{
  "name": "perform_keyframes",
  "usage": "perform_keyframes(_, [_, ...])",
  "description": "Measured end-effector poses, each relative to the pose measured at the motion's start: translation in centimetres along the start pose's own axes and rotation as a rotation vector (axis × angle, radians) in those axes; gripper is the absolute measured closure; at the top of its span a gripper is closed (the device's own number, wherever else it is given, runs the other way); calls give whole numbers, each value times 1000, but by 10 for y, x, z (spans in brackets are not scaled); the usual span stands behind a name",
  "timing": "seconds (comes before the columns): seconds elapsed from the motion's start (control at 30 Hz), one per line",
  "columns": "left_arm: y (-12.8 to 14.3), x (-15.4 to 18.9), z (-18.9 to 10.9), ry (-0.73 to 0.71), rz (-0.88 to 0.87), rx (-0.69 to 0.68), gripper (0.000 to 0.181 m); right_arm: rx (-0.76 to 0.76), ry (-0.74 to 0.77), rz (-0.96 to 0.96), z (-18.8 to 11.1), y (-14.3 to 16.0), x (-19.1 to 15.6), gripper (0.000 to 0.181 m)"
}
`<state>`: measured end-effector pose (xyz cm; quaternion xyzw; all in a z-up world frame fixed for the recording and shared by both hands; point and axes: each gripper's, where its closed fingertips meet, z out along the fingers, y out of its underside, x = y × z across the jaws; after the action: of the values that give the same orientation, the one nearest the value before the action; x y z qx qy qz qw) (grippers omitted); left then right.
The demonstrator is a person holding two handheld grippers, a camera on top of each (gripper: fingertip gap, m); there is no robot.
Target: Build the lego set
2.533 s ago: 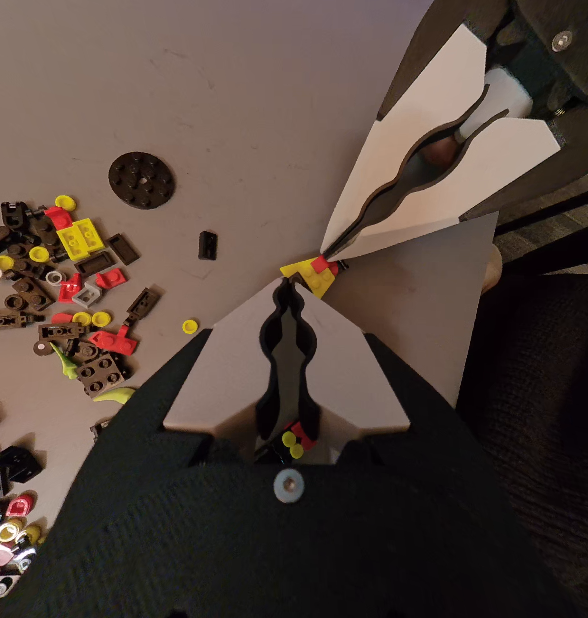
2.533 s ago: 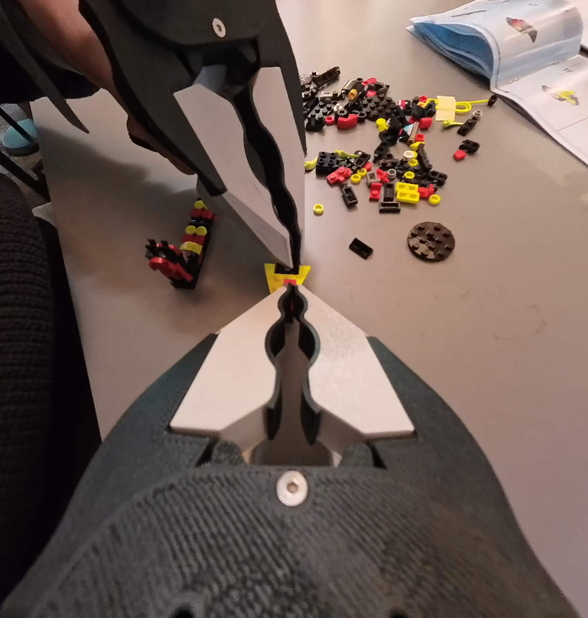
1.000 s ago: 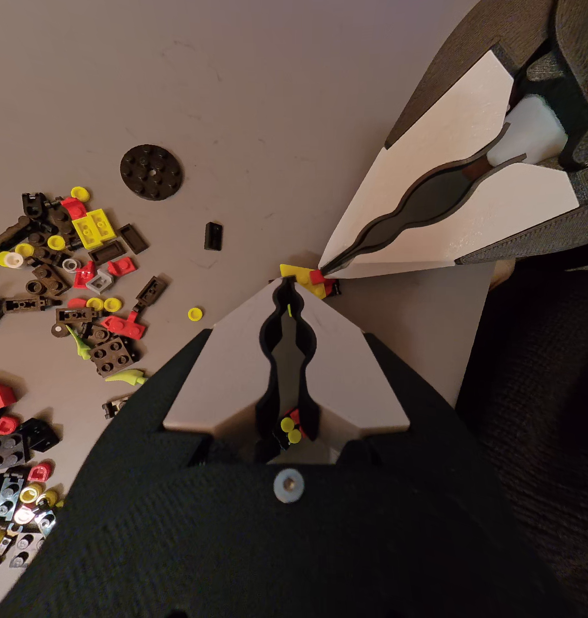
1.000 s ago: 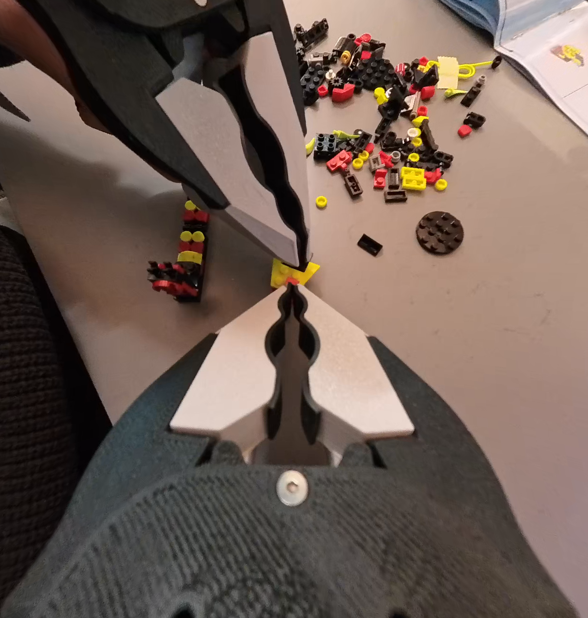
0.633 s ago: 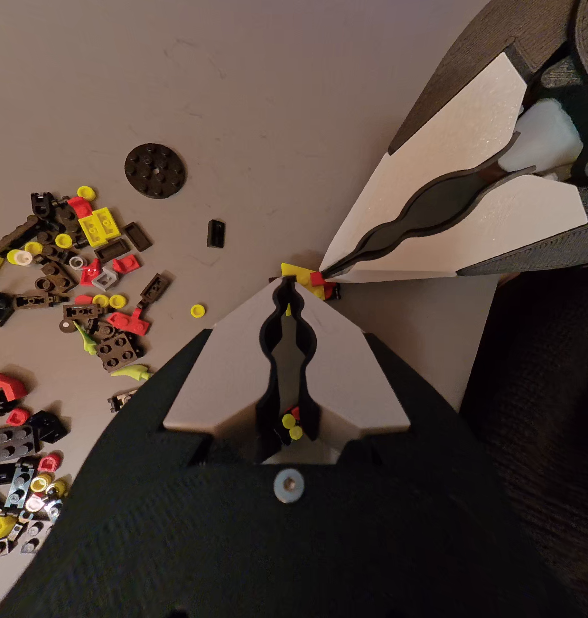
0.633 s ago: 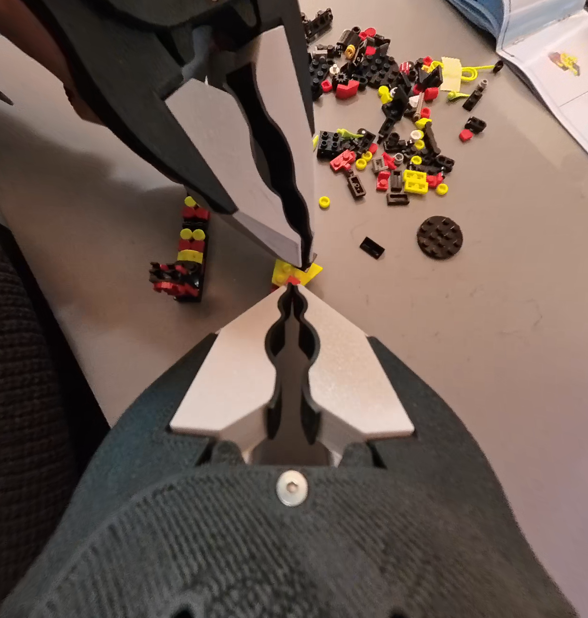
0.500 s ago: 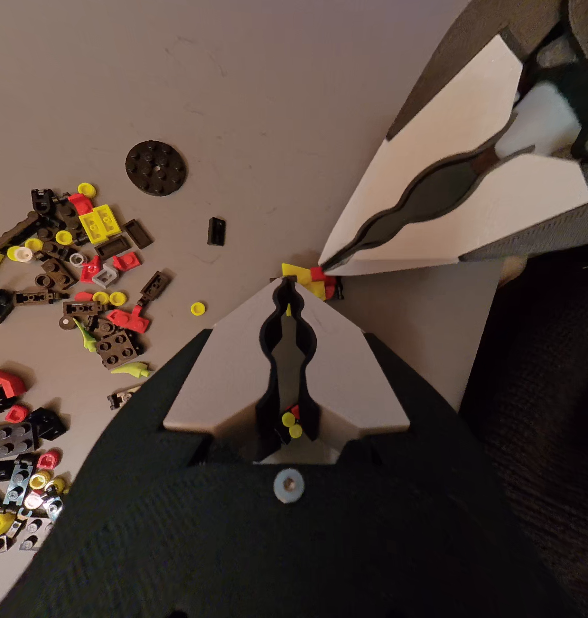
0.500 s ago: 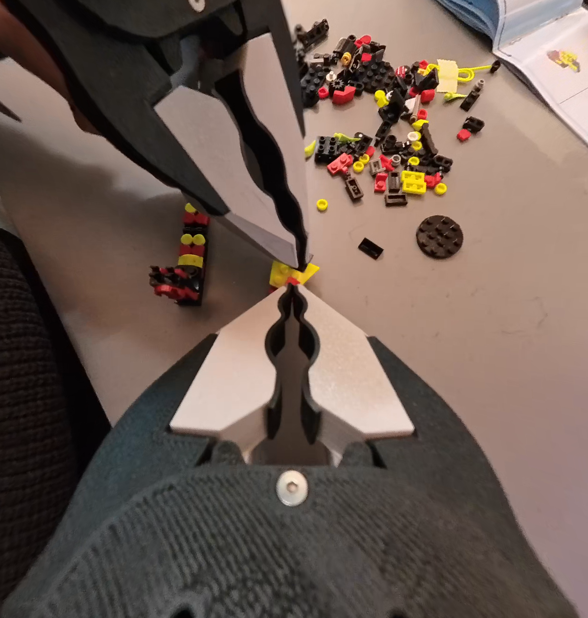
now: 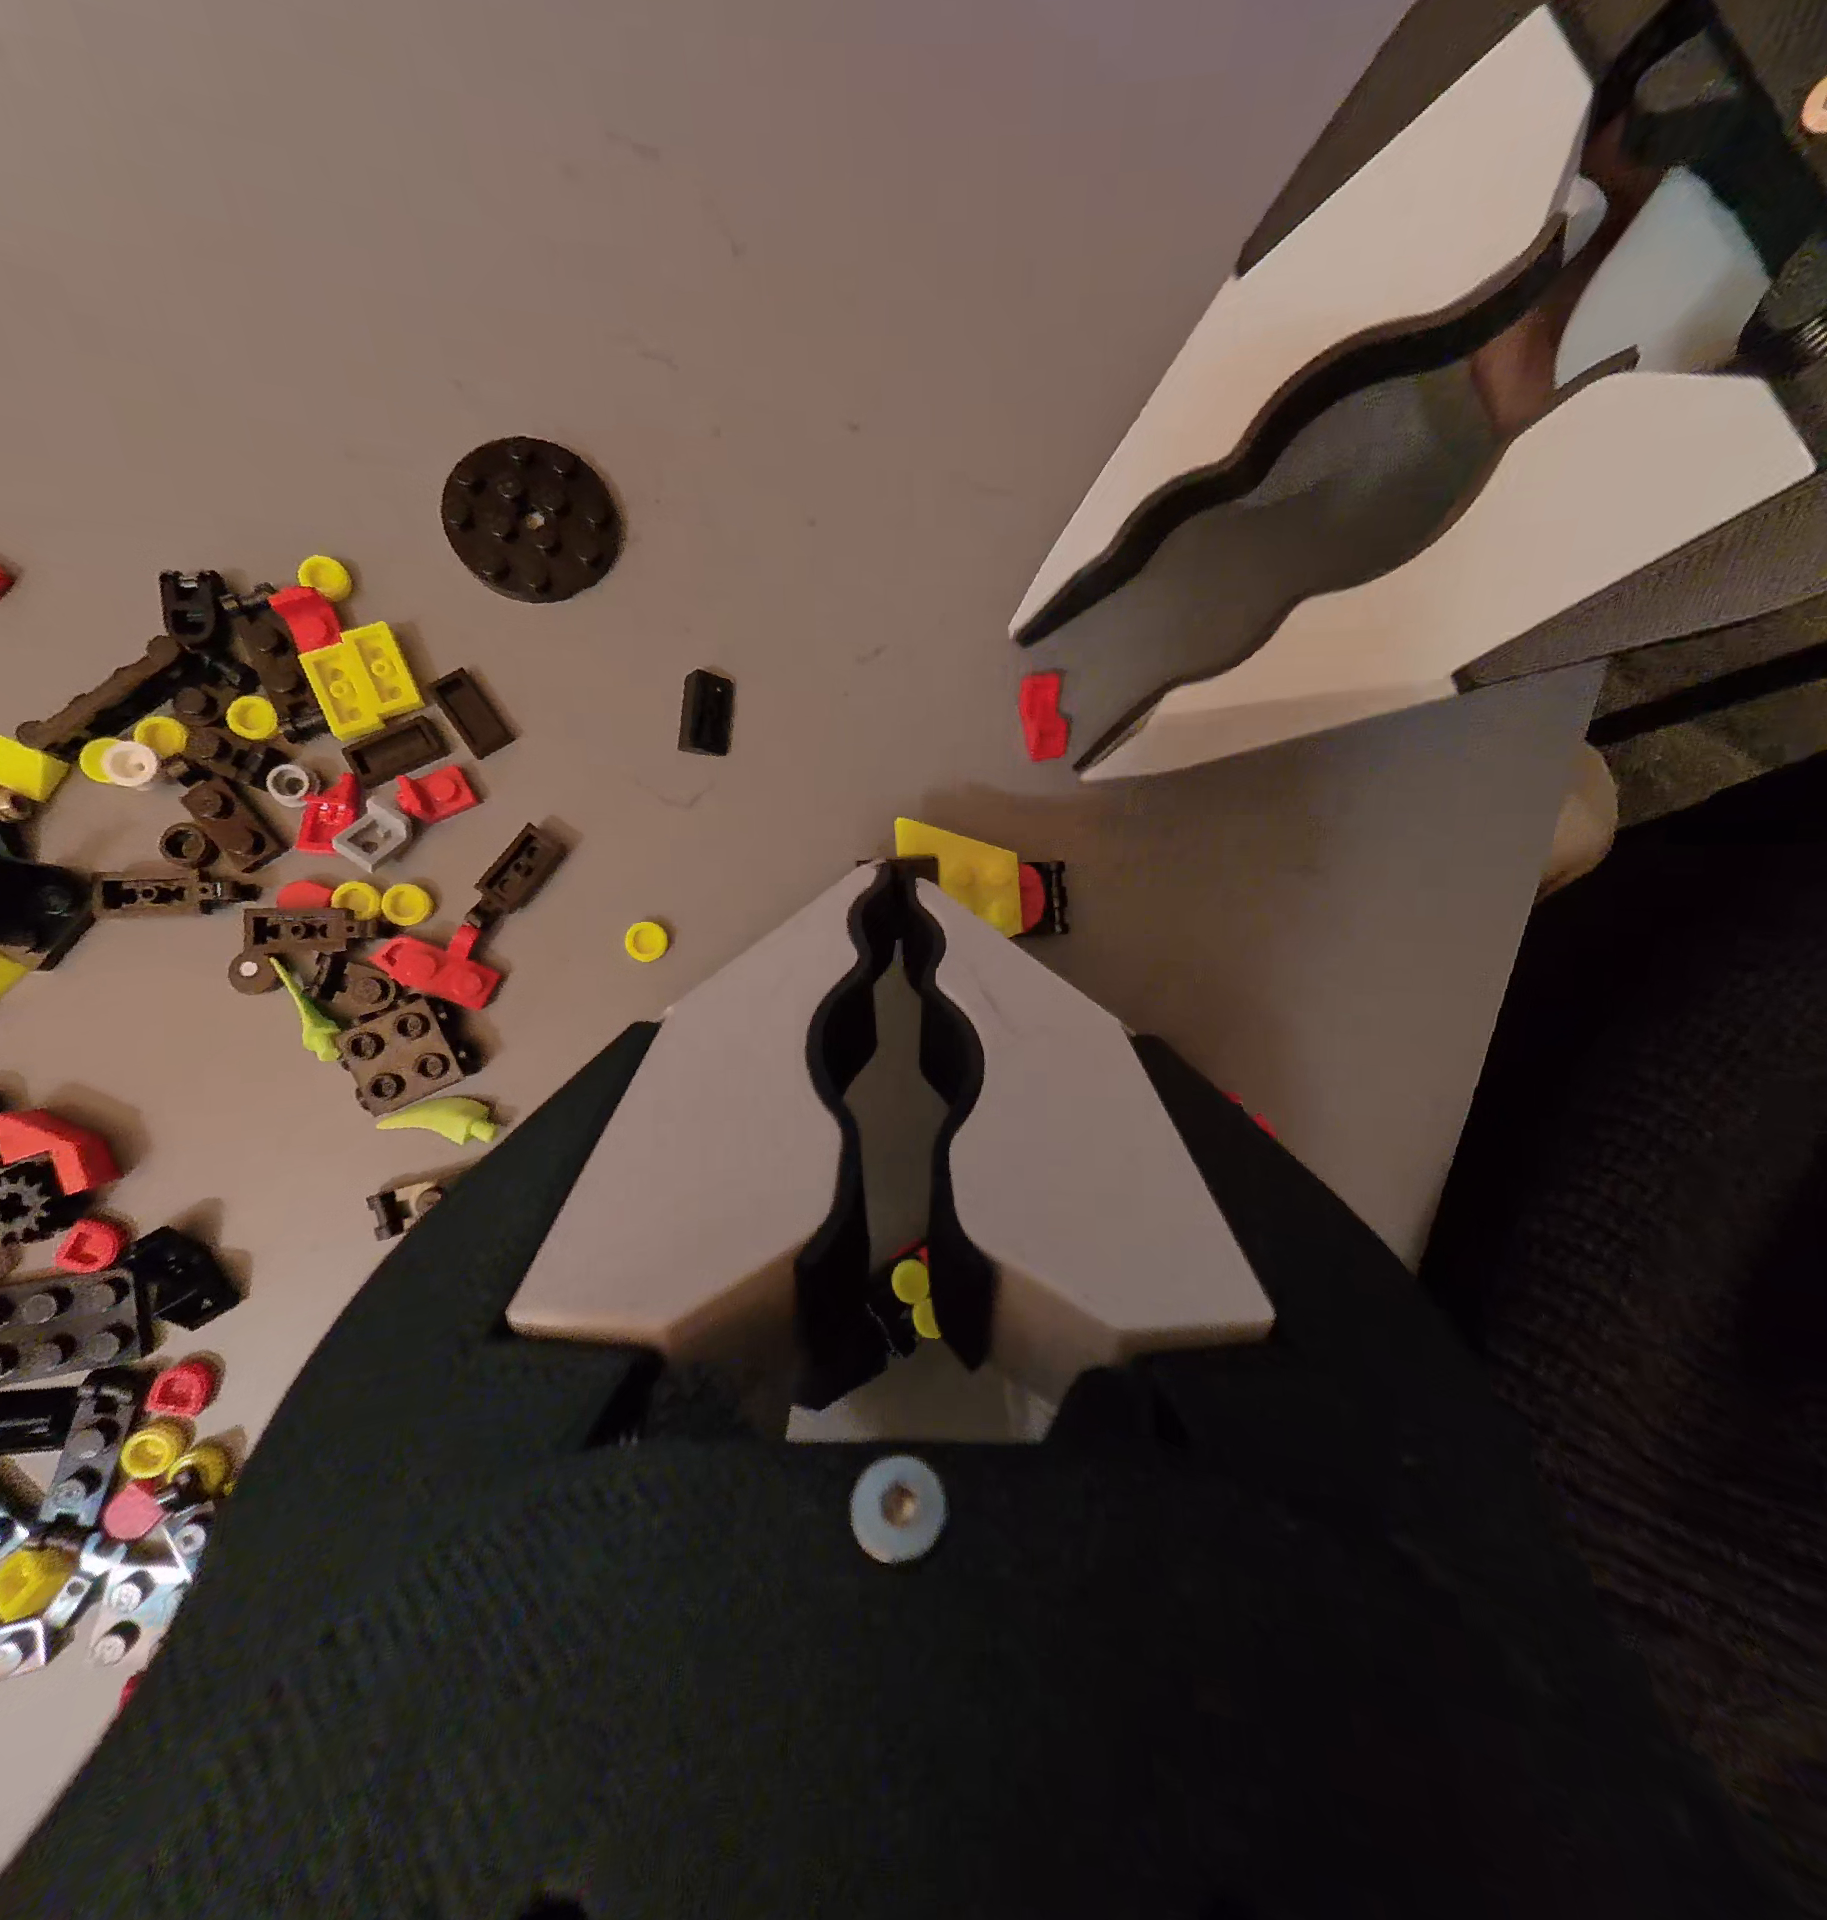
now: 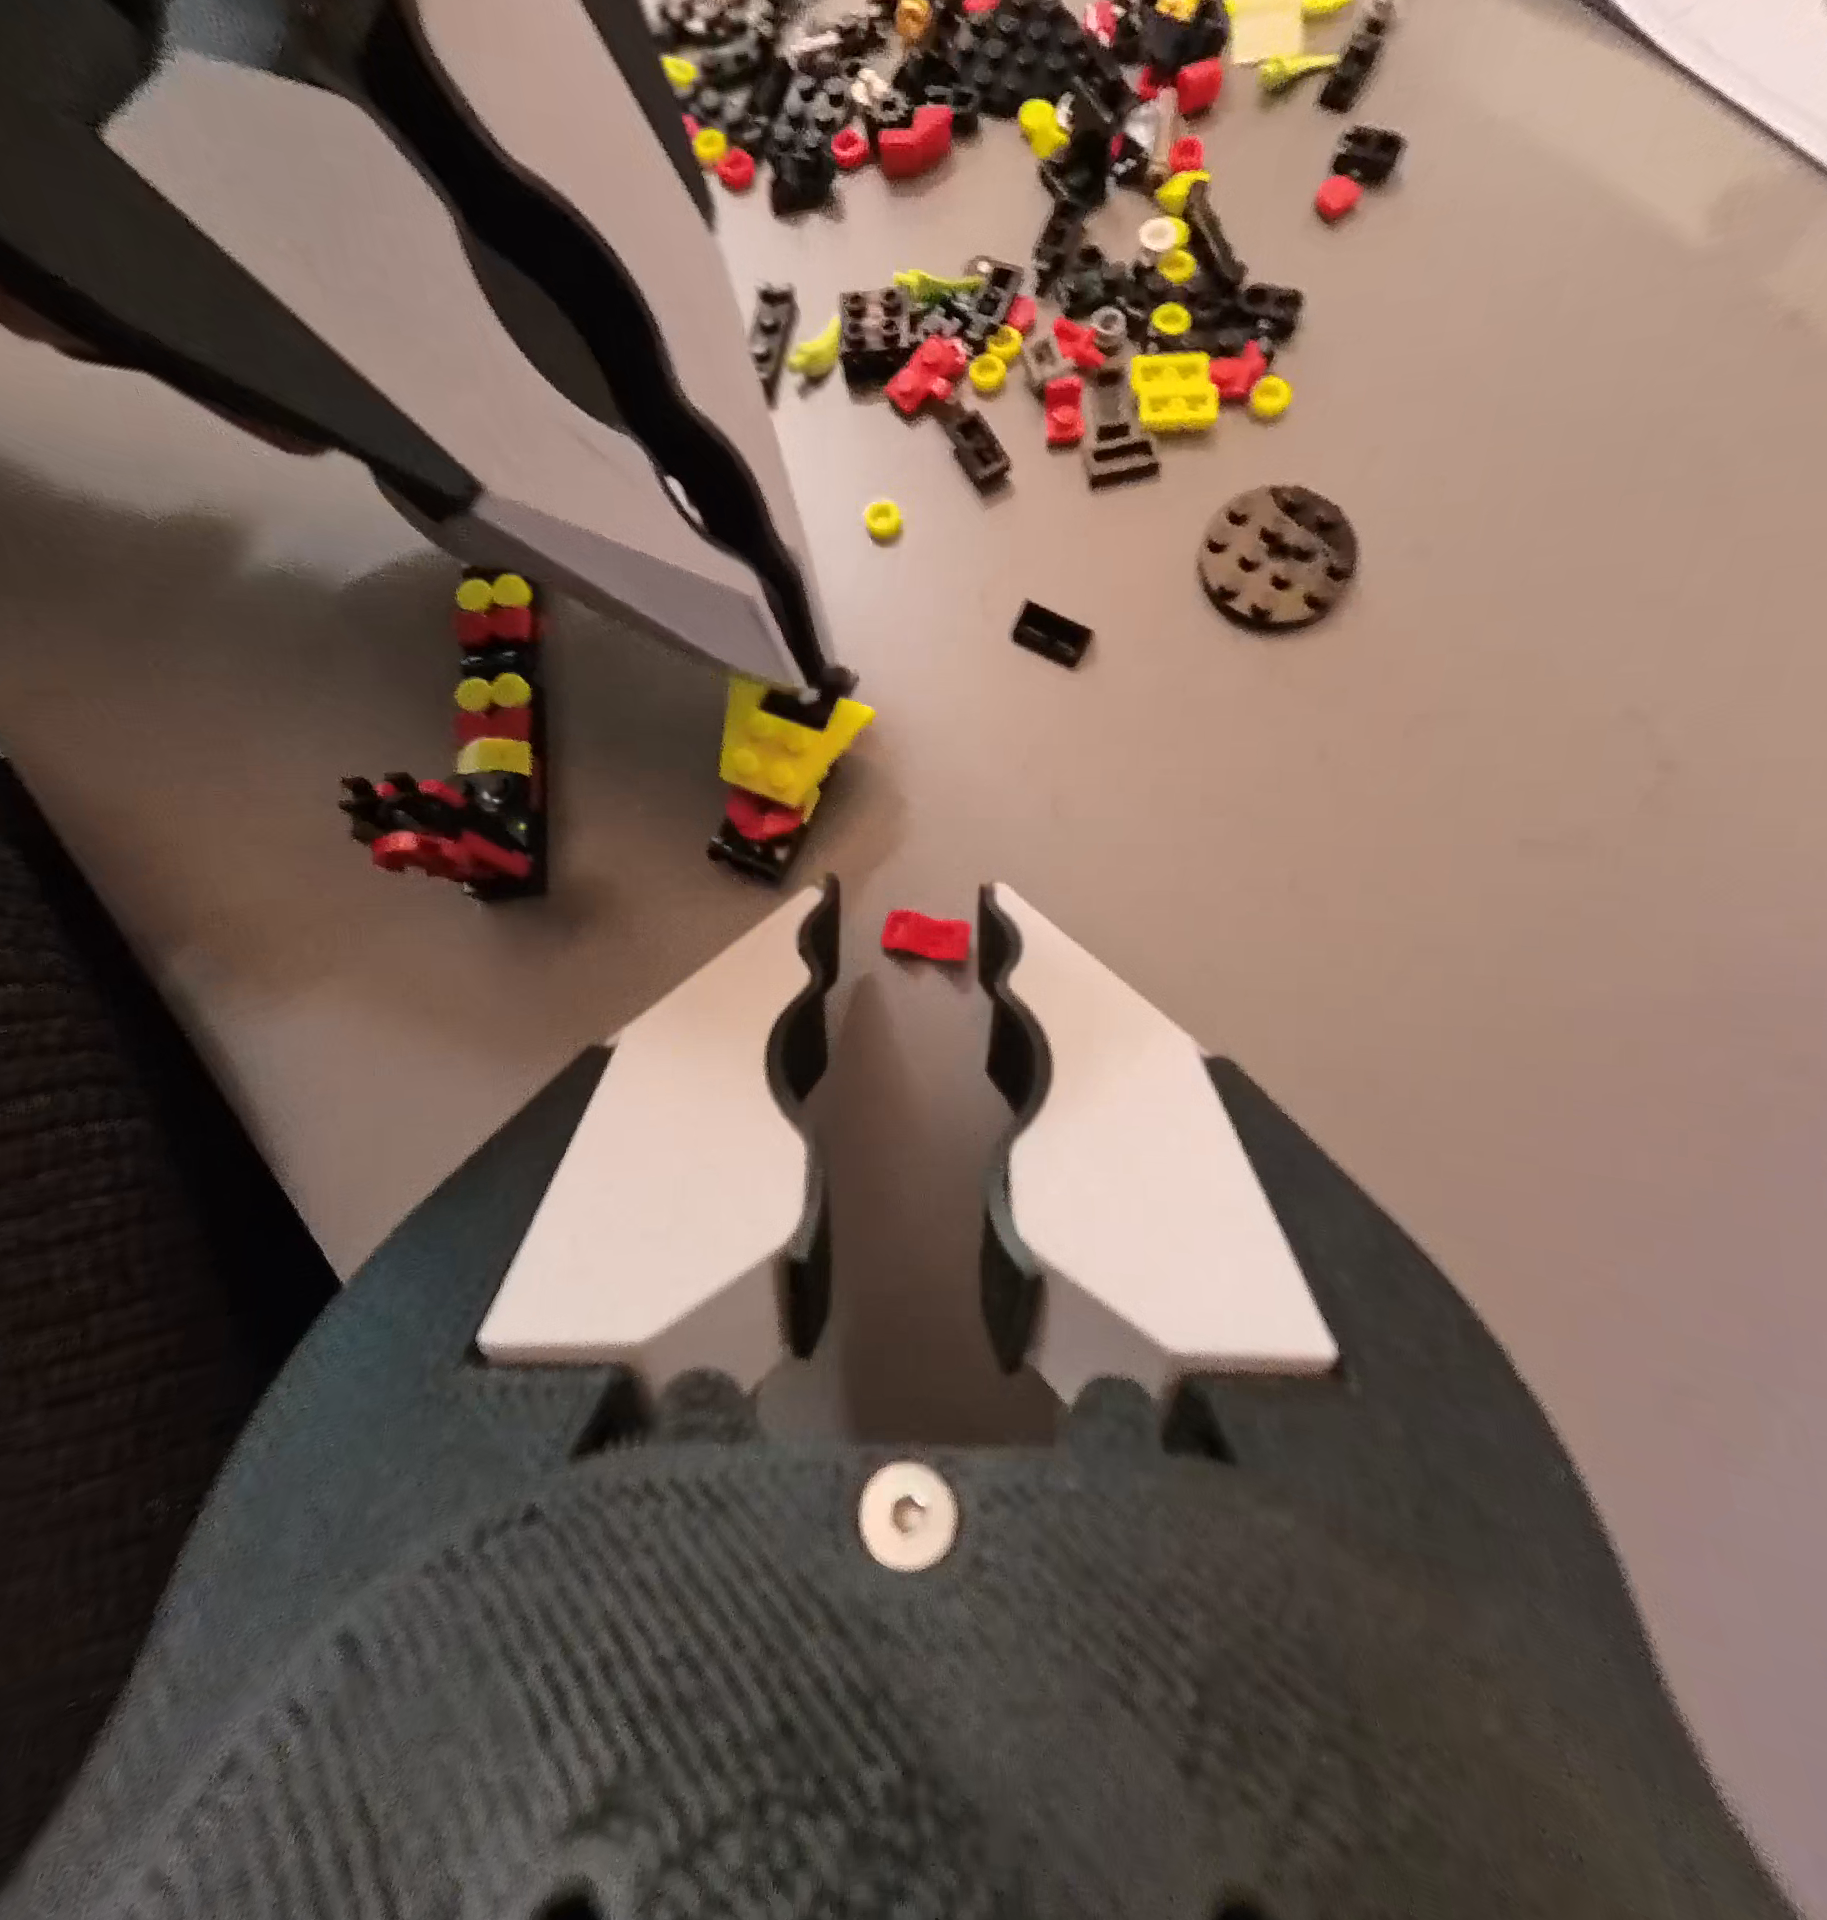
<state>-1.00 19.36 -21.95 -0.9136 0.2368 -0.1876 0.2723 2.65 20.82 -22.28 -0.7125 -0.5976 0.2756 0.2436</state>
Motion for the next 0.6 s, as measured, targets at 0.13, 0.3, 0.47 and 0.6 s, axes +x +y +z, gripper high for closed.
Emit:
perform_keyframes(0.13, [-2, -2, -1, 3, -13, 16, 181, -13, 45, -22, -2, 4, 2, 154])
perform_keyframes(0.3, [-5, 0, -2, 23, -25, 37, 181, -58, 91, -119, 8, 10, 3, 161])
perform_keyframes(0.47, [-10, 4, -7, 41, -27, 70, 181, 8, 38, -118, 4, 0, -1, 164])
perform_keyframes(0.6, [-19, 18, -13, 169, -109, 124, 176, 323, -27, -224, -27, -49, -20, 166])
